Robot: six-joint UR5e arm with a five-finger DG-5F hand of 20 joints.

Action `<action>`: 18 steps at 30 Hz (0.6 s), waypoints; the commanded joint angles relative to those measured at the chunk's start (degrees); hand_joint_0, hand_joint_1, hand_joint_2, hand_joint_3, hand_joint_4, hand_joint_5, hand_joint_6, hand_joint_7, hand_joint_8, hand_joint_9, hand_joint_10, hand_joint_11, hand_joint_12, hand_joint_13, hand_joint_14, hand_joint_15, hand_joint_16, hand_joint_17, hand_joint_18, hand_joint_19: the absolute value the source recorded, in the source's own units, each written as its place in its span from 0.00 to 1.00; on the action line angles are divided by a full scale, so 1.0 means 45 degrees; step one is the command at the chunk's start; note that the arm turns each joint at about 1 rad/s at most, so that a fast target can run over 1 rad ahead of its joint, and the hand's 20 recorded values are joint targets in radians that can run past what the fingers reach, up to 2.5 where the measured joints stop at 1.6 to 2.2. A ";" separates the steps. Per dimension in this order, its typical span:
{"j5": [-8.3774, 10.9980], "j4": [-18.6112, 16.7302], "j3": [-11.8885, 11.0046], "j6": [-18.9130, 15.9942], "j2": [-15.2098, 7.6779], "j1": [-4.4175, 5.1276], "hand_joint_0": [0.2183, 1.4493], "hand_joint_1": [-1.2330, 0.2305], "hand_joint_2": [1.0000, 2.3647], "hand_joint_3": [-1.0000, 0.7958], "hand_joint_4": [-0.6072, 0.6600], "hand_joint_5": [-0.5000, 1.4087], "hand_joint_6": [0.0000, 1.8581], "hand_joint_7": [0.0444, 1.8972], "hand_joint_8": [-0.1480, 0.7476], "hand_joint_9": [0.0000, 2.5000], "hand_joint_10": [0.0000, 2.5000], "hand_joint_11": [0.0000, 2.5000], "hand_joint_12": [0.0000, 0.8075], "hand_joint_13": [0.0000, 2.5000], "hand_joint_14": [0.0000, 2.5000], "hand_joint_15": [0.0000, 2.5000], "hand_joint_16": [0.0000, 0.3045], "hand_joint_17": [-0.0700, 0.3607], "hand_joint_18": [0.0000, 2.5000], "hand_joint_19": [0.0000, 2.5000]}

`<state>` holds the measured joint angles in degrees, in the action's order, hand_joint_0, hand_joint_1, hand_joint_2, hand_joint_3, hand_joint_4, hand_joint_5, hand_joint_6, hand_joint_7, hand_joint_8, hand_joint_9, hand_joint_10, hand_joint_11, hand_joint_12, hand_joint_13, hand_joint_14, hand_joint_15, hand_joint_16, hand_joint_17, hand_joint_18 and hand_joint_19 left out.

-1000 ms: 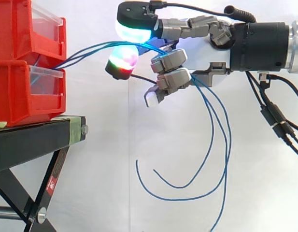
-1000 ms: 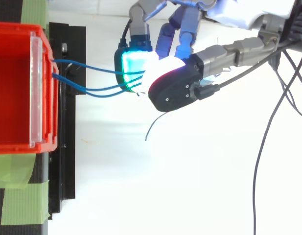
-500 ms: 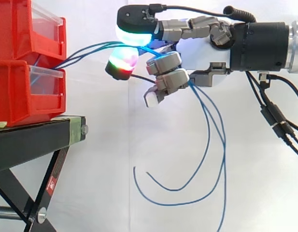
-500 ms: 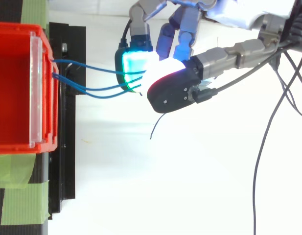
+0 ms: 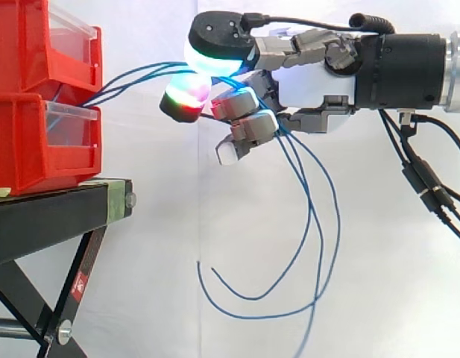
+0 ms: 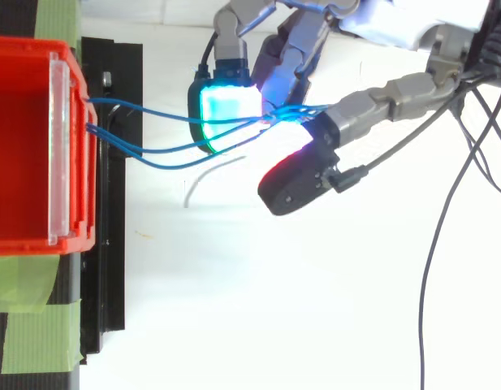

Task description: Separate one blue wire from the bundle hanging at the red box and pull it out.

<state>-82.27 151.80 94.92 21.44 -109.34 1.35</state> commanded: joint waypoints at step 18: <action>0.0000 0.0037 0.0000 -0.0019 0.0001 0.0012 0.31 0.41 0.01 0.33 0.61 0.19 0.48 0.51 0.55 0.61 0.01 0.65 0.55 0.62 0.01 0.52 0.16 0.42 0.40 0.24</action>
<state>-82.27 151.96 94.92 21.36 -109.34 1.40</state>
